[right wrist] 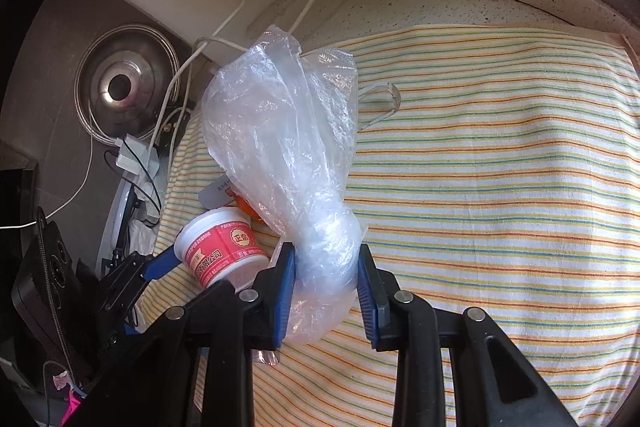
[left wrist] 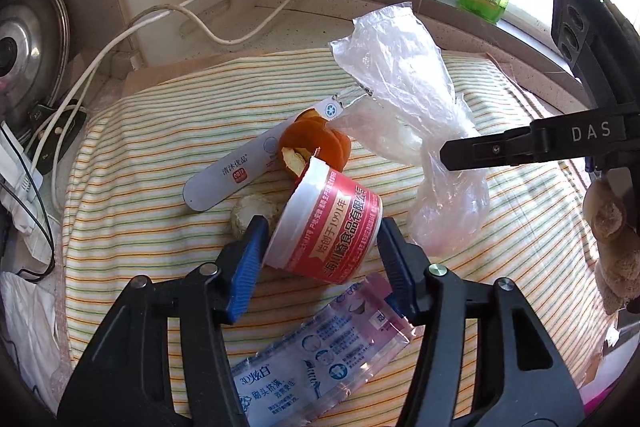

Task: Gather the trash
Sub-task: 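Grasp and lift the tub with the left tool while the right tool lifts the bag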

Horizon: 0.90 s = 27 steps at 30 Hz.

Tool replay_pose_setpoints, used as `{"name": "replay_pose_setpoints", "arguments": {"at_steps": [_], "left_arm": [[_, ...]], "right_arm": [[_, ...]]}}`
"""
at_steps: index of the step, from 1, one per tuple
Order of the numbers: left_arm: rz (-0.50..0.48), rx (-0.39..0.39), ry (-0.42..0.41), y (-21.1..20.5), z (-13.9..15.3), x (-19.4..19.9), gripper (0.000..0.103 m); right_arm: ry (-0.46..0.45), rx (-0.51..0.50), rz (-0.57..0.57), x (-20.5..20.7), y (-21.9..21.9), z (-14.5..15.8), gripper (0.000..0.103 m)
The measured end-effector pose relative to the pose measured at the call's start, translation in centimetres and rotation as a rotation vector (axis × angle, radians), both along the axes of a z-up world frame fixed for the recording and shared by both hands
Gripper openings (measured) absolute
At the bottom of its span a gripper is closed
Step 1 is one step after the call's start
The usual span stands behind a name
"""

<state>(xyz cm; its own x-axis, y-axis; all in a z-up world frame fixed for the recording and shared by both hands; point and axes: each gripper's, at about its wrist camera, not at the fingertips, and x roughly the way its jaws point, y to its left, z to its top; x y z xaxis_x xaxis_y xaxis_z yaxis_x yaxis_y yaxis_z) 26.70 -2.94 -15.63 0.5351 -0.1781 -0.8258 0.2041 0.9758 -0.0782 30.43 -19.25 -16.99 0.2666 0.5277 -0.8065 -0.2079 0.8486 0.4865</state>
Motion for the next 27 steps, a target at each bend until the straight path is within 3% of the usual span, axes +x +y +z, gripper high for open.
{"name": "replay_pose_setpoints", "arguments": {"at_steps": [10, 27], "left_arm": [[0.036, -0.025, -0.058, 1.6, 2.5, -3.4, 0.054], [0.059, -0.072, -0.122, 5.4, 5.9, -13.8, 0.050]], "right_arm": [[-0.054, -0.005, 0.004, -2.3, -0.4, 1.9, 0.029], [-0.126, -0.026, 0.043, -11.7, 1.2, 4.8, 0.029]]}}
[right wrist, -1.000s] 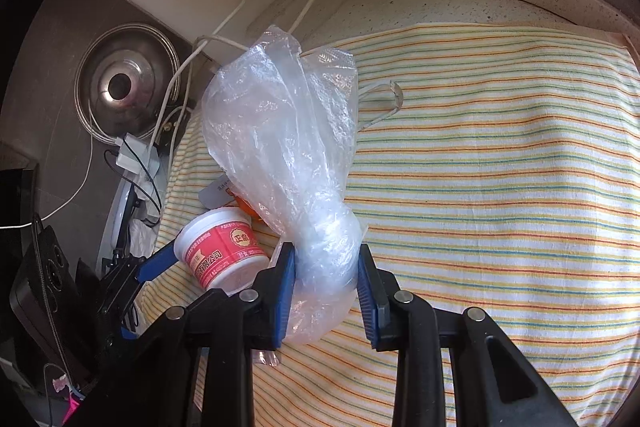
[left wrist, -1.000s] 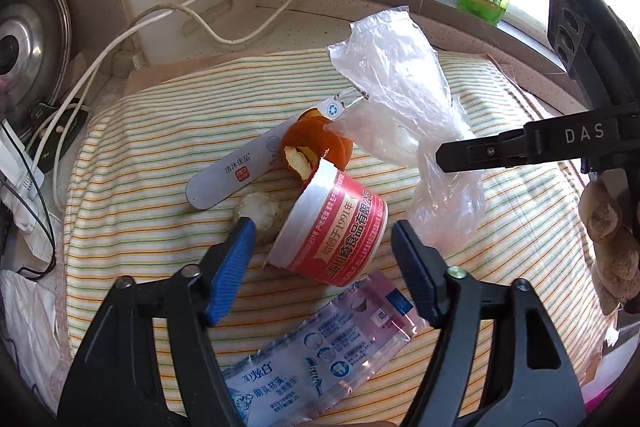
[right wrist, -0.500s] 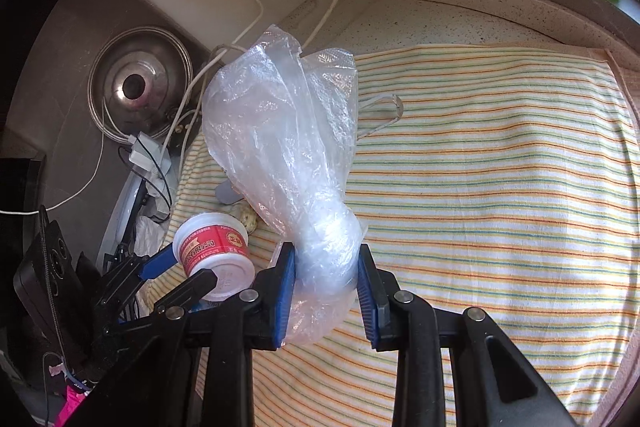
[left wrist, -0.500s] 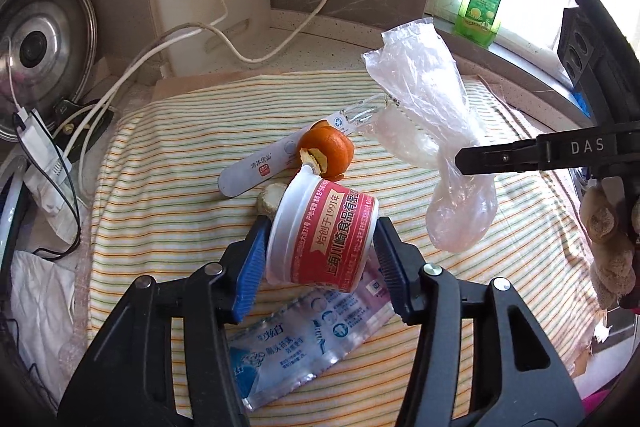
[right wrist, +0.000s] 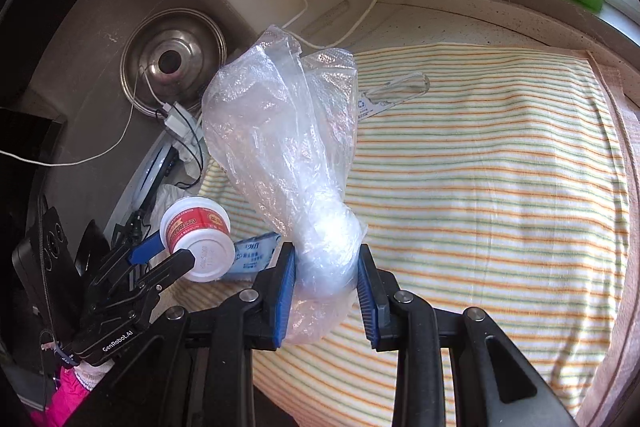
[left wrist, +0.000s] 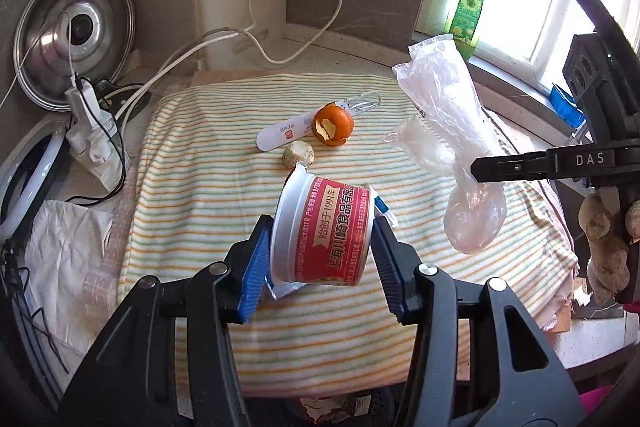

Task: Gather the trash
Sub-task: 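Grasp and lift the tub with the left tool while the right tool lifts the bag, then carry the tub and bag down over the blue basket and open both tools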

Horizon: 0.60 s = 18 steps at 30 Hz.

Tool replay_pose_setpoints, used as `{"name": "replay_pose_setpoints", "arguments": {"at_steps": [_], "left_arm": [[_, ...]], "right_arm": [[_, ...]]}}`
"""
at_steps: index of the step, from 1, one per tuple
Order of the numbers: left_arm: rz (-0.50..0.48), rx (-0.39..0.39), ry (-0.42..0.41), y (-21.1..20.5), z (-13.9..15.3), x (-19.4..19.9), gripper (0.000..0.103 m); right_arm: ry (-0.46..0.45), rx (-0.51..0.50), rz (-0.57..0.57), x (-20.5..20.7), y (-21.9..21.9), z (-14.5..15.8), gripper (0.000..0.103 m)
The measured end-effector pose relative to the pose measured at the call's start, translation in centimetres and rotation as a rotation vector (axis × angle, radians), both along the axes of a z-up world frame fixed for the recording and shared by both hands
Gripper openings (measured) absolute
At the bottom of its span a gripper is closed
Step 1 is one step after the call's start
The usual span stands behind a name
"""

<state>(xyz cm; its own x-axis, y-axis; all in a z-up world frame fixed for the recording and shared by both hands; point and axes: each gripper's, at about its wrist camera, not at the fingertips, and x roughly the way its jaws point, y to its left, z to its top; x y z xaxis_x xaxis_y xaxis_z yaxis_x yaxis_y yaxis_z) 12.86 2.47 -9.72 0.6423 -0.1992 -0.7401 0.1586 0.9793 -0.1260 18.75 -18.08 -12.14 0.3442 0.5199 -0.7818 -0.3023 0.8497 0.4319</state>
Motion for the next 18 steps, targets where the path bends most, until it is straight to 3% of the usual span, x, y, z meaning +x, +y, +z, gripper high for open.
{"name": "replay_pose_setpoints", "arguments": {"at_steps": [18], "left_arm": [[0.027, -0.054, 0.048, 4.6, -1.9, -11.7, 0.049]], "right_arm": [[0.024, -0.032, 0.089, -11.4, 5.8, -1.8, 0.029]]}}
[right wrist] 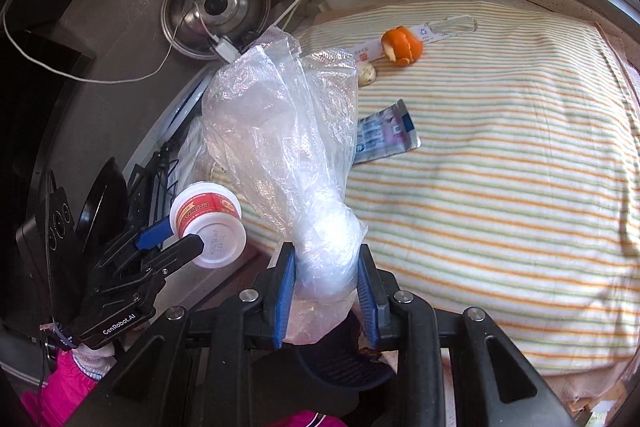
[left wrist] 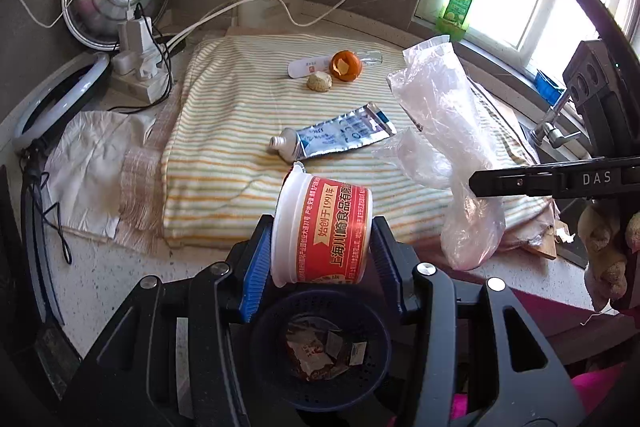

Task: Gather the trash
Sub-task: 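Carry the tub and bag down over the blue basket and open both tools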

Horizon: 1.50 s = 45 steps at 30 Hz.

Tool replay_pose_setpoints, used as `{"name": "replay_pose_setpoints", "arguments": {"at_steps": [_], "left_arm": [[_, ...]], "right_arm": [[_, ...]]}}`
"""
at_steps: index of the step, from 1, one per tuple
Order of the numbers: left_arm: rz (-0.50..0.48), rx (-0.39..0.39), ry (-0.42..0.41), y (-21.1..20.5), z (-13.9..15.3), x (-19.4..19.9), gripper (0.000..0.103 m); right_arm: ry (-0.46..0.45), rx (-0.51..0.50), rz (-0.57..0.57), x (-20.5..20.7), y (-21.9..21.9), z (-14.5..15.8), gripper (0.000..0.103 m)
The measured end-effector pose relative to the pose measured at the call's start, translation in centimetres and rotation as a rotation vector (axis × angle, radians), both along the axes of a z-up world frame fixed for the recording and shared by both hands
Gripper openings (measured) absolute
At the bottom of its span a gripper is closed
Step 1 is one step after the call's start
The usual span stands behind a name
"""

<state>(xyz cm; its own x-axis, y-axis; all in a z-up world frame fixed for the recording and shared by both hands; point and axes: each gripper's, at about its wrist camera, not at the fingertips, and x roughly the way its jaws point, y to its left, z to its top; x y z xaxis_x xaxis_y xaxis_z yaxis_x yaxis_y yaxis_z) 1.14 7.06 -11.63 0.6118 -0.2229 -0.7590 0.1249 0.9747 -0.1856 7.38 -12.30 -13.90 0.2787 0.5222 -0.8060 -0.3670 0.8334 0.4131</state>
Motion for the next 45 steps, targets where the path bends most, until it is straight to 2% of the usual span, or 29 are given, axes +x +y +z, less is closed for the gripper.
{"name": "replay_pose_setpoints", "arguments": {"at_steps": [10, 20, 36, 45], "left_arm": [[0.008, -0.013, 0.085, 0.6, -3.6, -4.6, 0.049], [0.035, -0.049, 0.184, 0.9, -8.2, -7.3, 0.048], [0.062, -0.028, 0.295, 0.0, -13.8, -7.4, 0.048], [0.060, 0.003, 0.338, -0.6, -15.8, -6.7, 0.048]], "right_arm": [[0.049, -0.048, 0.046, -5.2, 2.4, -3.5, 0.029], [0.088, -0.125, 0.089, -8.2, 4.2, -7.7, 0.029], [0.167, -0.217, 0.085, -9.3, 4.5, -14.5, 0.030], [0.169, -0.251, 0.088, -8.8, 5.1, -16.2, 0.033]]}}
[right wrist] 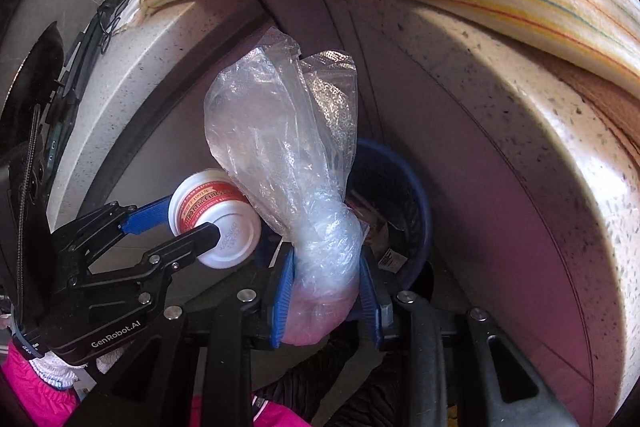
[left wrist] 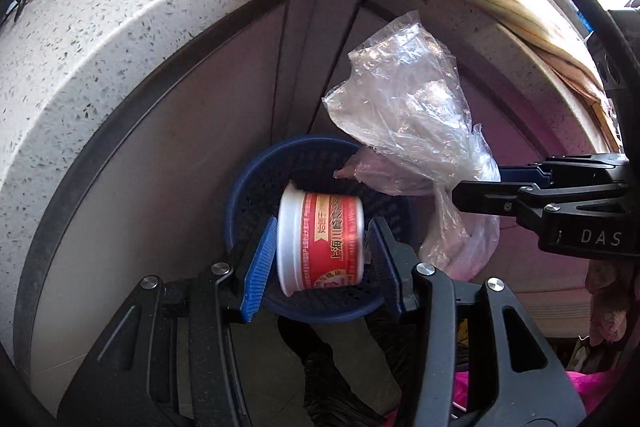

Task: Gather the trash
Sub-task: 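Carry the tub and bag down over the blue basket and open both tools, then move both tools back up over the towel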

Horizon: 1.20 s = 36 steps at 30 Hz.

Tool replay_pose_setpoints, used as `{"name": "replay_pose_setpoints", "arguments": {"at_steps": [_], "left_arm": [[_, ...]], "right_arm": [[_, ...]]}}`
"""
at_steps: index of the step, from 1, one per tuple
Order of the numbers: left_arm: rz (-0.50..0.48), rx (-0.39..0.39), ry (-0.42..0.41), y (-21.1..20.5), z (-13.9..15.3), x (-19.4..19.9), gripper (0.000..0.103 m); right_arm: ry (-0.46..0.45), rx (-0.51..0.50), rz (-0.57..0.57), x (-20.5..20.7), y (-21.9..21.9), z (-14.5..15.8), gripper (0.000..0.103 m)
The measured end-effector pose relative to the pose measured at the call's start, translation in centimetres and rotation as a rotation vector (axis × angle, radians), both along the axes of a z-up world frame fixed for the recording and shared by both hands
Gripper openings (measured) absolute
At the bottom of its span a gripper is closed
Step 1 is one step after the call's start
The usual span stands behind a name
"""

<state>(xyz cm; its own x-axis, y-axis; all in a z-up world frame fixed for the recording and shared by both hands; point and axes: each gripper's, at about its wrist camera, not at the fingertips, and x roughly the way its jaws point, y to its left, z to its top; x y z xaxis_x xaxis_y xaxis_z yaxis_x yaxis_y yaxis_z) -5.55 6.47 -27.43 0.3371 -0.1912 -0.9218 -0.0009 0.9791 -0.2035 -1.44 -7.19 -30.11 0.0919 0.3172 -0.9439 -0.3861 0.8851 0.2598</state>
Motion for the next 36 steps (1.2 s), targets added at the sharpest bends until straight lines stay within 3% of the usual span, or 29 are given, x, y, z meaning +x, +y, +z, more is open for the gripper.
{"name": "replay_pose_setpoints", "arguments": {"at_steps": [8, 11, 18, 24, 26, 36], "left_arm": [[-0.004, 0.030, 0.005, -0.6, -0.3, 0.2, 0.048], [-0.001, 0.034, 0.006, -1.0, -0.4, 0.1, 0.048], [0.003, 0.035, -0.003, -1.1, 0.0, 0.1, 0.048], [0.009, 0.030, -0.015, -0.8, 0.7, 0.0, 0.051], [0.013, 0.031, -0.030, -0.3, 1.3, -0.1, 0.058], [0.043, 0.034, -0.134, 0.7, 5.9, 0.9, 0.058]], "right_arm": [[-0.014, -0.020, 0.013, 0.8, 1.5, -0.7, 0.042], [-0.027, -0.022, 0.019, 0.6, 1.5, -0.4, 0.058], [-0.038, -0.011, 0.030, 0.9, 1.3, 0.7, 0.060], [-0.058, 0.008, 0.046, 1.0, 0.8, 2.2, 0.069], [-0.066, 0.018, 0.050, 0.9, 0.6, 2.8, 0.071], [-0.147, 0.089, 0.051, 1.6, -1.5, 7.9, 0.077]]}}
